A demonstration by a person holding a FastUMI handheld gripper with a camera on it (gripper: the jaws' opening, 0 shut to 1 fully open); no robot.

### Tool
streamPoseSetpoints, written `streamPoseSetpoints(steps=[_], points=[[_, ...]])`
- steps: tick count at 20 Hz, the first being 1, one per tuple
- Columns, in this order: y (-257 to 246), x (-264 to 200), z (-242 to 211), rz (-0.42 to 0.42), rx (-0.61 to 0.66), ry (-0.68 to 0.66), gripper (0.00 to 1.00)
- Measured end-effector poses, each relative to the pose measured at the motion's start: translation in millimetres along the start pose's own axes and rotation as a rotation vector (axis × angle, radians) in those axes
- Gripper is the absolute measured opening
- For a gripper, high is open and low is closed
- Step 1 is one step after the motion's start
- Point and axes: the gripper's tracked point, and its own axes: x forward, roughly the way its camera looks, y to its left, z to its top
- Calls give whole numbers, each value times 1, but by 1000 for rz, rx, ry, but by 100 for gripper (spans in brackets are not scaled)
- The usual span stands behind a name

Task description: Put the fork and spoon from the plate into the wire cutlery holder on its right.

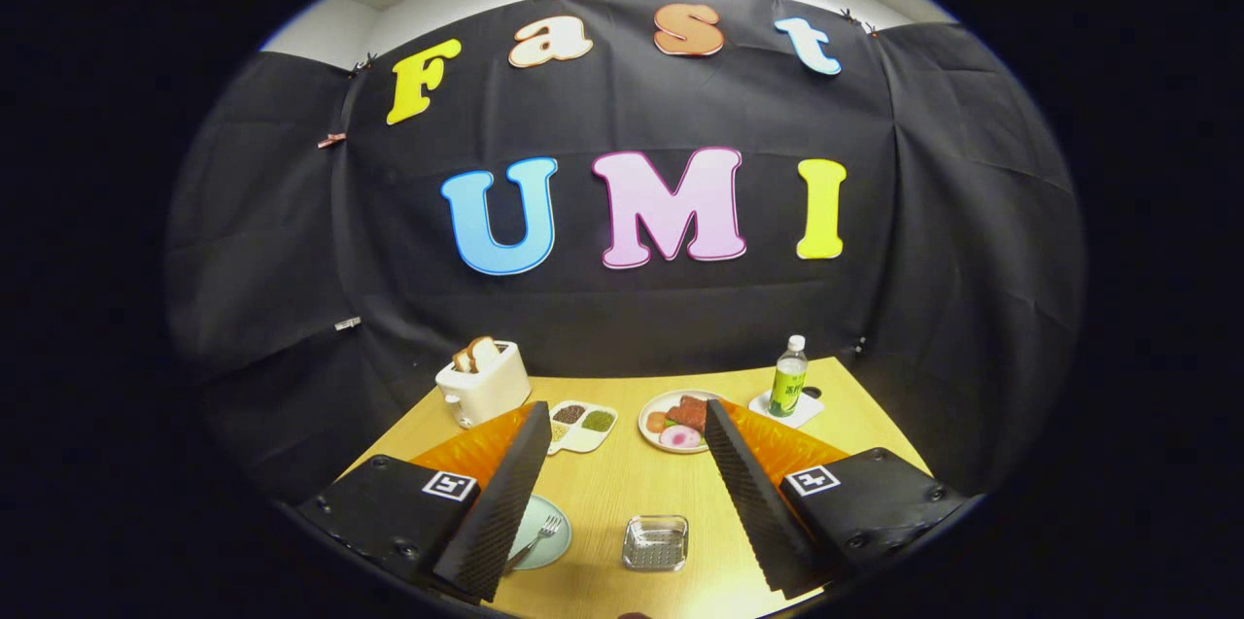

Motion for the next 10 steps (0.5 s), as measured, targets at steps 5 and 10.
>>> streamPoseSetpoints(steps=[5,10], points=[[14,6,-17,9,-8,32,99],[25,17,-41,5,-13,80,99]])
